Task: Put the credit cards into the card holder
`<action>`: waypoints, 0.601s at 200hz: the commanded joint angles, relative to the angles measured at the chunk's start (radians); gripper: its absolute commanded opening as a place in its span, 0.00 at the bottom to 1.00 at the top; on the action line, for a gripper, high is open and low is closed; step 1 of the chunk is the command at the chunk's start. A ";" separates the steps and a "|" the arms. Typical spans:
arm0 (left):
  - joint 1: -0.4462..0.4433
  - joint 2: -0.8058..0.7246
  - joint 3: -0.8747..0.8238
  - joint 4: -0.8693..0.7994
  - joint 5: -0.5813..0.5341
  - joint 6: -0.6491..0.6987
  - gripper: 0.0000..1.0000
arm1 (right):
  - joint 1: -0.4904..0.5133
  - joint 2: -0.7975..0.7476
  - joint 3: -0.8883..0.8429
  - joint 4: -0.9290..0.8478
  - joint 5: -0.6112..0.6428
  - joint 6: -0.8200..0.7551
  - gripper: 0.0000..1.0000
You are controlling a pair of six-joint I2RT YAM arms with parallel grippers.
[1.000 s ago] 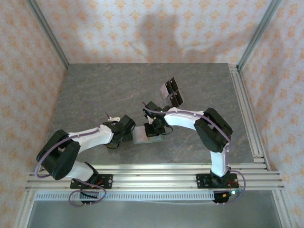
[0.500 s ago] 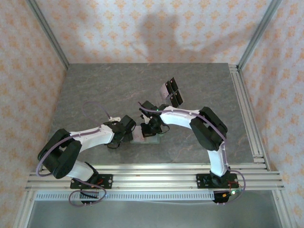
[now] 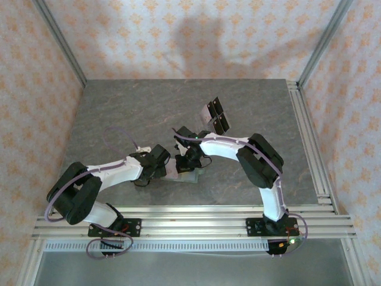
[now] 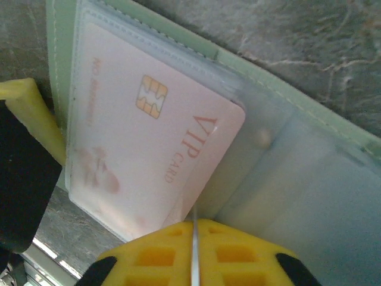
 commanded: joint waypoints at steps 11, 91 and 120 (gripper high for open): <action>-0.013 -0.030 -0.016 -0.042 -0.038 -0.018 1.00 | -0.026 -0.159 -0.024 -0.026 0.103 0.011 0.25; -0.011 -0.068 0.015 -0.075 -0.062 0.007 1.00 | -0.042 -0.167 -0.056 -0.101 0.252 -0.067 0.41; -0.011 -0.069 0.018 -0.071 -0.062 0.015 1.00 | -0.043 -0.141 -0.070 -0.082 0.249 -0.068 0.41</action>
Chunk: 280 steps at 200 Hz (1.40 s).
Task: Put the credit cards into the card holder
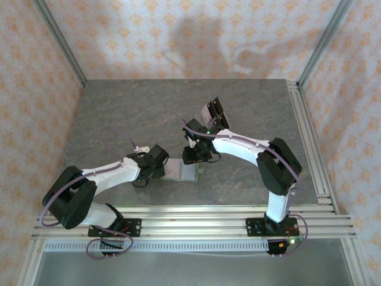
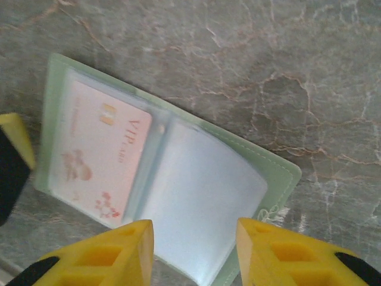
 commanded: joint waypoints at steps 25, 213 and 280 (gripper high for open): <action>-0.011 -0.021 0.024 -0.033 -0.047 0.012 1.00 | 0.003 0.062 -0.031 -0.001 0.041 -0.022 0.41; -0.011 -0.042 0.046 -0.051 -0.042 0.013 1.00 | -0.050 0.122 0.054 -0.066 0.191 -0.124 0.39; -0.011 -0.044 0.072 -0.061 -0.050 0.024 1.00 | -0.050 0.041 0.072 -0.107 0.117 -0.122 0.40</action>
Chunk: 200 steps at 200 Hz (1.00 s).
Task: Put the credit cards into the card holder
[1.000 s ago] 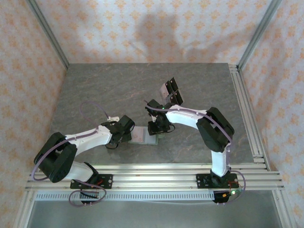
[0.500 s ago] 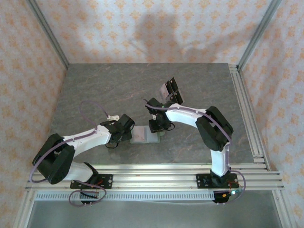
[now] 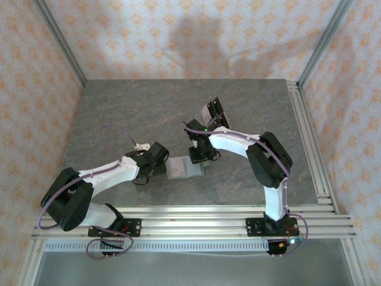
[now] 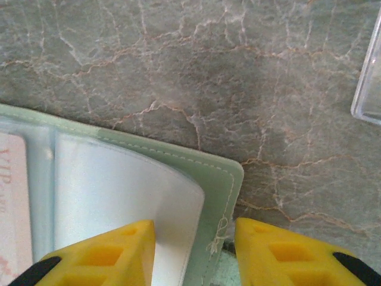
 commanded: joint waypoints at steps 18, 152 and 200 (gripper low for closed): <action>-0.011 -0.024 0.047 -0.063 -0.064 0.024 1.00 | -0.002 -0.097 0.029 -0.051 -0.029 0.002 0.40; 0.030 -0.053 0.084 -0.068 -0.054 0.039 1.00 | 0.006 -0.107 0.041 -0.031 -0.079 -0.002 0.41; 0.030 -0.049 0.072 -0.058 -0.043 0.041 1.00 | 0.020 -0.059 0.047 -0.011 -0.089 -0.001 0.41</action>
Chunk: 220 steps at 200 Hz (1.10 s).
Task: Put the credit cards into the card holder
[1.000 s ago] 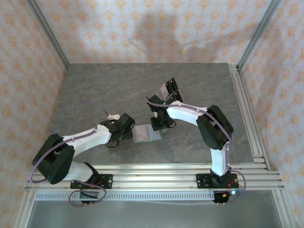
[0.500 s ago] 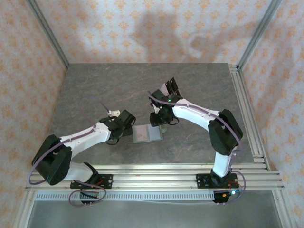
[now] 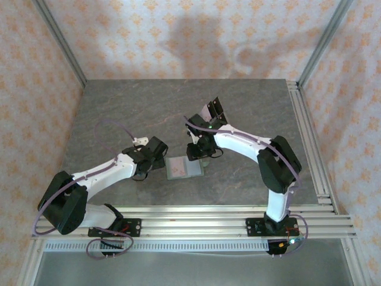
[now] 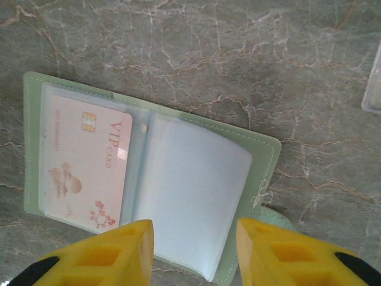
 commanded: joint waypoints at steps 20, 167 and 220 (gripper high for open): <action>0.005 -0.008 0.001 0.001 0.009 0.014 1.00 | 0.020 0.054 0.039 0.017 -0.007 -0.006 0.41; 0.005 -0.018 -0.030 0.030 0.036 0.011 1.00 | 0.016 0.157 0.064 0.000 0.070 -0.049 0.41; 0.004 -0.020 -0.032 0.032 0.037 0.011 1.00 | 0.013 0.157 0.059 0.007 0.071 -0.049 0.41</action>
